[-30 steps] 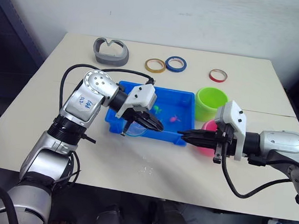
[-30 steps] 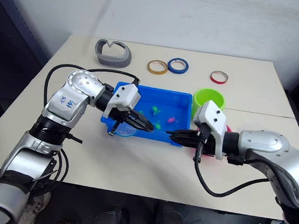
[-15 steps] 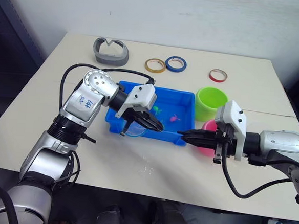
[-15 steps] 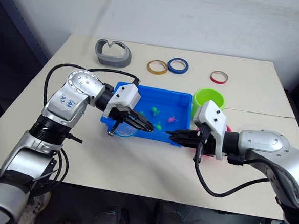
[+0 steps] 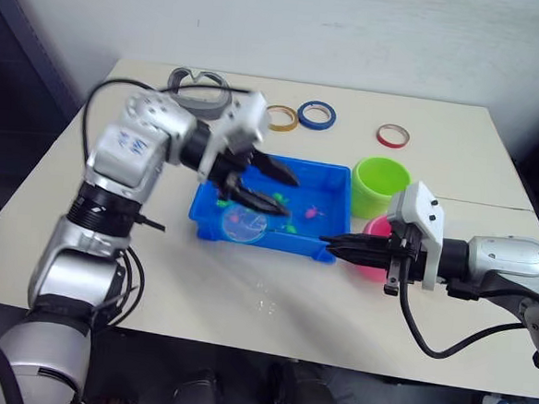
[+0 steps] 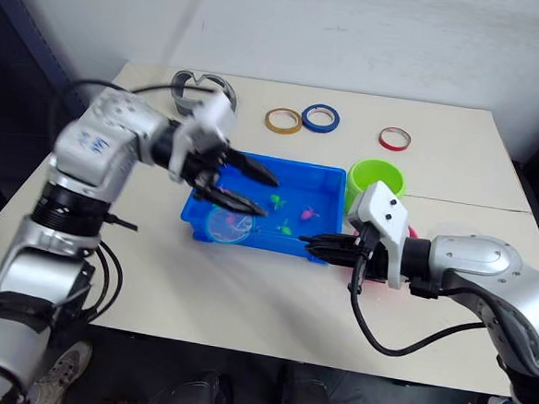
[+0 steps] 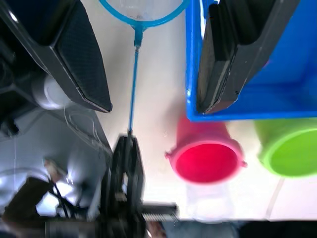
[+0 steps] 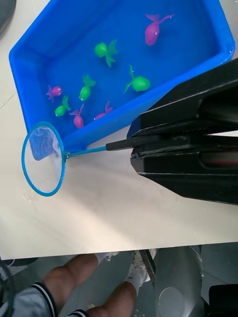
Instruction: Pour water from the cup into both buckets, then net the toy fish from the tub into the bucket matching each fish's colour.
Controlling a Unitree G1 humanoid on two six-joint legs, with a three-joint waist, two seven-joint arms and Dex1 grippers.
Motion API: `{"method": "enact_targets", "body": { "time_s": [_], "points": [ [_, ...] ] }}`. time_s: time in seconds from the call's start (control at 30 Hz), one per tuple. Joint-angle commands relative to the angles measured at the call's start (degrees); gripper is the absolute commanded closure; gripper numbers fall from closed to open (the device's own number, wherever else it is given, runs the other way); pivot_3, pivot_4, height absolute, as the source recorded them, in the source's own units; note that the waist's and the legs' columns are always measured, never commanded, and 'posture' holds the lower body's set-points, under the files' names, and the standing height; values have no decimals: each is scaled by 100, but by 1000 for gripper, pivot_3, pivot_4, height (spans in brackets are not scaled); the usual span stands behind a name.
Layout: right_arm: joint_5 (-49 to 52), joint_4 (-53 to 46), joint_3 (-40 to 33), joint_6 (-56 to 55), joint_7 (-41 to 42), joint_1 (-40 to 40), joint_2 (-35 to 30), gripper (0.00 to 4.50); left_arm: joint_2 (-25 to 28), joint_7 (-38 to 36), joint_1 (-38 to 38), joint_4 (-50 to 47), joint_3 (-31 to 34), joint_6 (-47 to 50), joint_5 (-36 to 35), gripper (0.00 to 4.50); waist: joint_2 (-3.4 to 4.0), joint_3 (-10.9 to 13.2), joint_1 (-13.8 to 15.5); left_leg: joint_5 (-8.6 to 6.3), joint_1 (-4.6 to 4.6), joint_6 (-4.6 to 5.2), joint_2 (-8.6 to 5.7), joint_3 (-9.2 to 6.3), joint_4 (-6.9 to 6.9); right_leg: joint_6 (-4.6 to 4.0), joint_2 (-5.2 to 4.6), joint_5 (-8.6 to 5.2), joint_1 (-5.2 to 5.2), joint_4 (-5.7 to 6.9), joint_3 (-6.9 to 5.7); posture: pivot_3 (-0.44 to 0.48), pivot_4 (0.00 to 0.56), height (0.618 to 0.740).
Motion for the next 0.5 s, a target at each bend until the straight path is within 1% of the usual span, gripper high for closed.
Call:
{"method": "enact_targets", "body": {
  "time_s": [0.03,0.17,0.27,0.4,0.5],
  "points": [
    [-25,-197,-311,-144,-17,26,-123,4500,491,300,-387,687,570,43,33,1477,2,1,-14,0,0,0,0,0,0,0,0,0,0,1,0,0,150,693],
    [-296,25,-342,-198,-81,-129,-274,4500,1085,451,-348,1084,703,-251,268,1477,5,4,-63,1,1,-1,0,1,-2,0,-1,0,-1,1,-1,0,150,693],
    [-776,362,-234,-380,-124,-411,-437,4500,1385,655,-46,1064,863,-323,331,1477,6,4,-58,0,0,0,-2,1,-1,0,-6,0,-2,-2,-2,0,150,693],
    [-1403,776,6,-726,-149,-825,-534,4500,1509,978,468,742,1094,-303,293,1477,6,4,-55,0,-1,2,-1,1,0,-1,-6,-1,-2,-2,-4,0,150,693],
    [-1697,1053,128,-861,-238,-1142,-407,4500,1513,1165,752,407,1259,-93,137,1477,4,5,-57,0,-8,2,0,0,1,-1,-6,-1,-10,1,-4,0,150,693]
  ]
}}
